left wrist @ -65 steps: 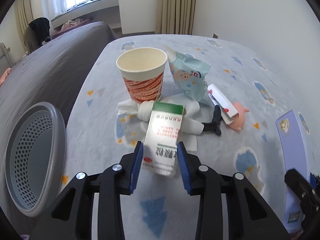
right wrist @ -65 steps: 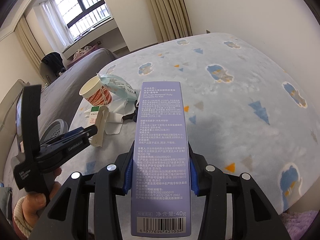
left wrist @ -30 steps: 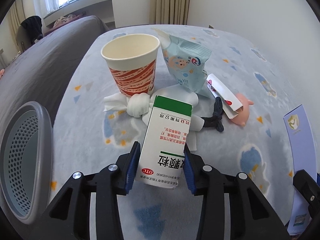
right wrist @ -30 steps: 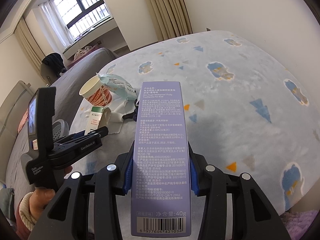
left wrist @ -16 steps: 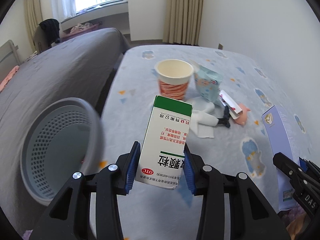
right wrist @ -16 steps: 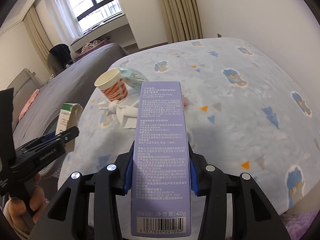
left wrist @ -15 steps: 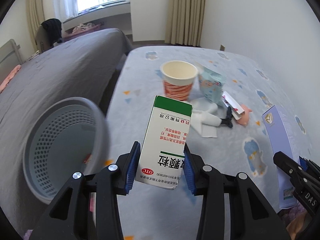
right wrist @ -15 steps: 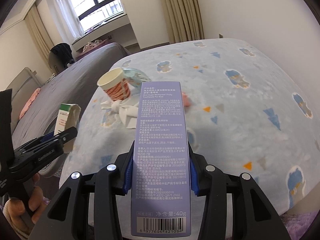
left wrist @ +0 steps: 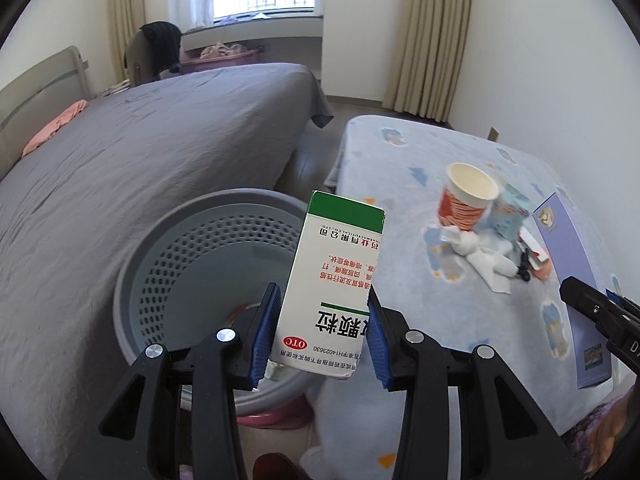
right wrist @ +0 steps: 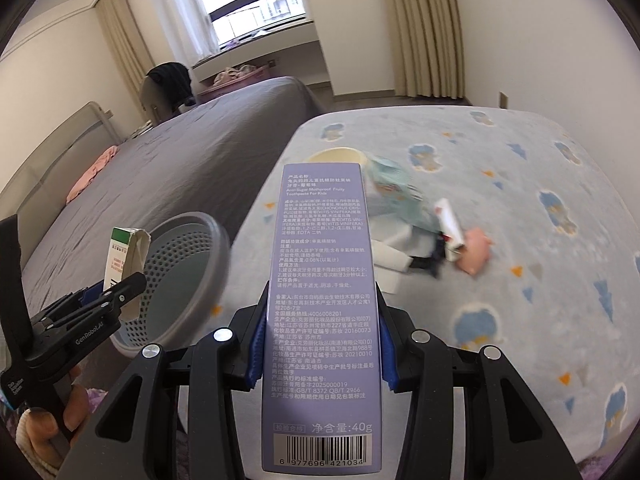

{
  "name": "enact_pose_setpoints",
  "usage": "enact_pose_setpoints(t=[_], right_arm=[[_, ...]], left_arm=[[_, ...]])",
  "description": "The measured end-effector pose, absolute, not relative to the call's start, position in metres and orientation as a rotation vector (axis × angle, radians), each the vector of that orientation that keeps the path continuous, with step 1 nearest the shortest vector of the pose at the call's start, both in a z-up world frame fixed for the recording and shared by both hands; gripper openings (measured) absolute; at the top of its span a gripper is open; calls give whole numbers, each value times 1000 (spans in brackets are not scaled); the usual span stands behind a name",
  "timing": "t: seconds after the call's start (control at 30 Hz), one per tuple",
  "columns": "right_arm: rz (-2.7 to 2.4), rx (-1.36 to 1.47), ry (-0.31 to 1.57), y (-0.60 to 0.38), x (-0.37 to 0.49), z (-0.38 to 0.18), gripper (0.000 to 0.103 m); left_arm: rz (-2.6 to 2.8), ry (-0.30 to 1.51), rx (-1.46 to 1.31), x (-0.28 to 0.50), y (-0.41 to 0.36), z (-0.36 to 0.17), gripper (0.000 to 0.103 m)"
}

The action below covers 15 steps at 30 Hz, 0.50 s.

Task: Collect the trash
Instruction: 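Carry the medicine box and lavender box over the wastebasket with both grippers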

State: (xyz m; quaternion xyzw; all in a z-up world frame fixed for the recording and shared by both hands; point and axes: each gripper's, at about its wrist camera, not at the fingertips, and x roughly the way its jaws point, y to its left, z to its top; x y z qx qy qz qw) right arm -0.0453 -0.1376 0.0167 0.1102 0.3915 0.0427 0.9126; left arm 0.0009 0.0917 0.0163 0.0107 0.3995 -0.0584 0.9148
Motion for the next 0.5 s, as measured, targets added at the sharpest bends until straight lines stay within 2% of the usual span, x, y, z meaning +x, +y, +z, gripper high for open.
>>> enact_pose_setpoints(t=[0.5], right_arm=[[277, 147, 846, -55, 13, 13, 43]], left_arm=[[16, 843, -10, 30, 166, 9, 40]])
